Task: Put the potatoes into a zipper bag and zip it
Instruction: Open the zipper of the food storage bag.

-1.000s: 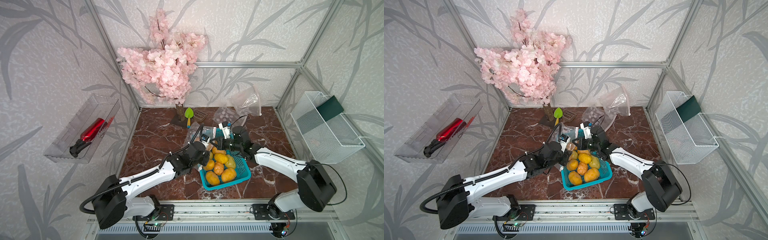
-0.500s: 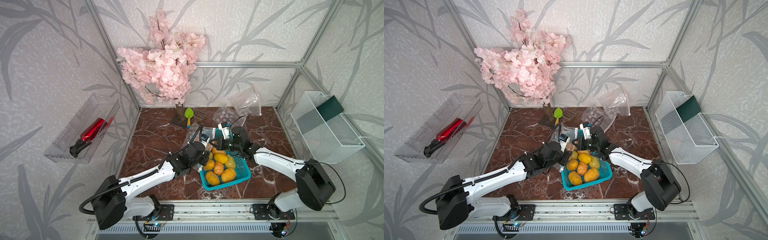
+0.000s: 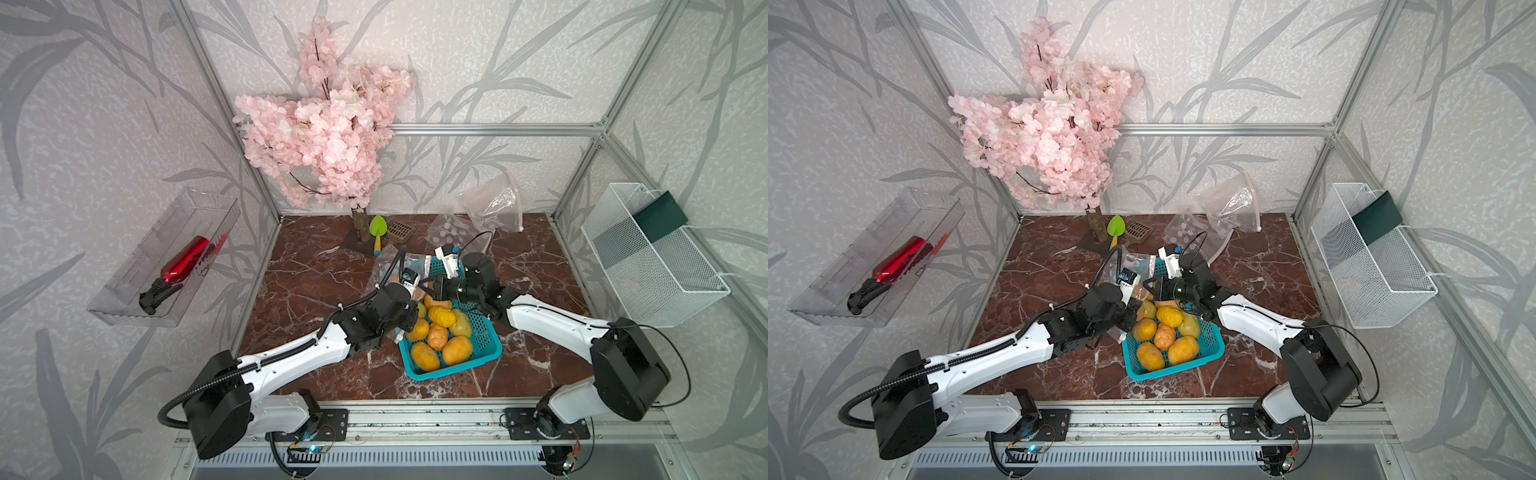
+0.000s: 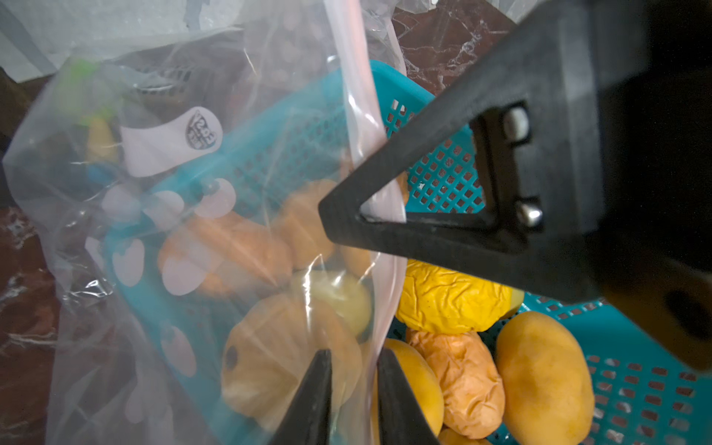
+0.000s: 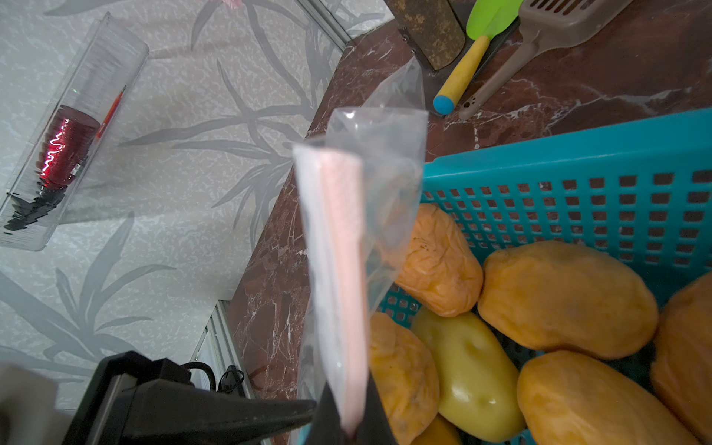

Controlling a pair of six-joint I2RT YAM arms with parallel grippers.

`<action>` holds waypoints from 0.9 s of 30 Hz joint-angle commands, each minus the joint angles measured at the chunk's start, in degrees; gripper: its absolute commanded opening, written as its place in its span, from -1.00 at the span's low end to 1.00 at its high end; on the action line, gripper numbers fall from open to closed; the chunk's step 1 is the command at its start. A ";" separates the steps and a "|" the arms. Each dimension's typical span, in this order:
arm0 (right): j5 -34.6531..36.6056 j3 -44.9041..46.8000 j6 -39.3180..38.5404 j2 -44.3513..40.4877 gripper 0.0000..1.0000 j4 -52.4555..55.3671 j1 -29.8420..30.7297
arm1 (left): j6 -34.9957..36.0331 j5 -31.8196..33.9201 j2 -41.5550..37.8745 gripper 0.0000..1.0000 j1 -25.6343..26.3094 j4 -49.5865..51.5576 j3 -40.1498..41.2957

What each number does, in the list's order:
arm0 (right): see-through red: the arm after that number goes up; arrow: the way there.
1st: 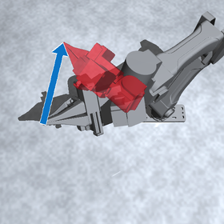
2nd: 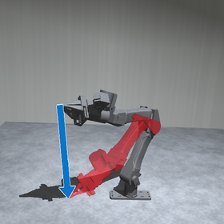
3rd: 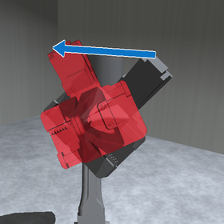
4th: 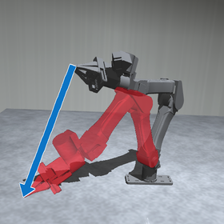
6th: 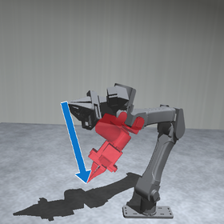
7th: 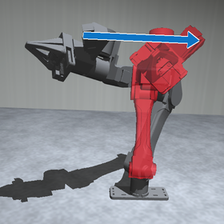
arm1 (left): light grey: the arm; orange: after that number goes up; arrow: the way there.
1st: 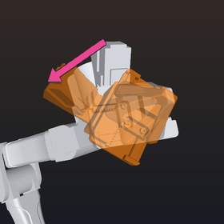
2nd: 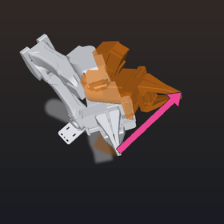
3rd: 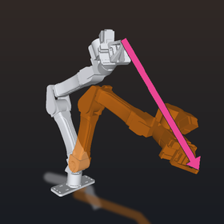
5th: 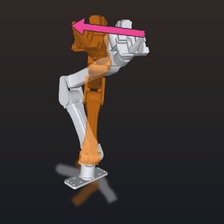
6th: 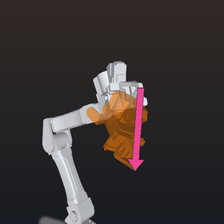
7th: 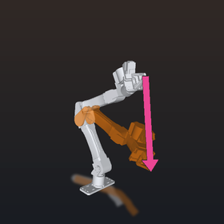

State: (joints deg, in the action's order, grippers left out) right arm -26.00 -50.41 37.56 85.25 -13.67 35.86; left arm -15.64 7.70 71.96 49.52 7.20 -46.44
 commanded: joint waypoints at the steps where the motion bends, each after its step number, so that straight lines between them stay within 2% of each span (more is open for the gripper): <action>1: -0.46 -1.28 -0.66 -0.44 -0.74 -0.83 0.51 | -0.02 2.00 -0.93 -0.74 -0.21 -0.37 -0.07; 5: -0.46 -1.07 -0.65 -0.69 -0.57 -1.08 0.46 | -0.25 2.27 -0.95 -0.81 -0.25 -0.44 -0.14; 7: -0.78 -0.91 -0.68 -0.86 -0.23 -1.61 0.45 | -0.61 1.60 -1.05 -0.82 -0.45 -0.61 -0.06; 10: -0.94 -0.15 -2.92 -1.83 0.07 -2.01 0.48 | -1.69 1.29 -1.23 -0.87 -1.08 -0.52 -0.32; 14: 0.22 2.55 -4.39 -4.10 0.13 -2.94 0.41 | -2.48 -0.75 -1.51 -1.00 -2.05 -1.25 0.03; 21: 0.68 7.34 -5.39 -6.58 0.13 -4.95 0.36 | -3.87 -0.65 -0.90 -1.00 -3.37 -0.26 -1.11; 27: -0.91 7.07 -5.05 -4.40 0.09 -7.54 0.41 | -4.26 -4.40 -1.56 -1.00 -3.46 0.25 -2.66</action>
State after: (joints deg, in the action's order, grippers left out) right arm -26.02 -42.68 33.01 80.12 -17.41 36.07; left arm -19.18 5.56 71.96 46.22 7.33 -46.78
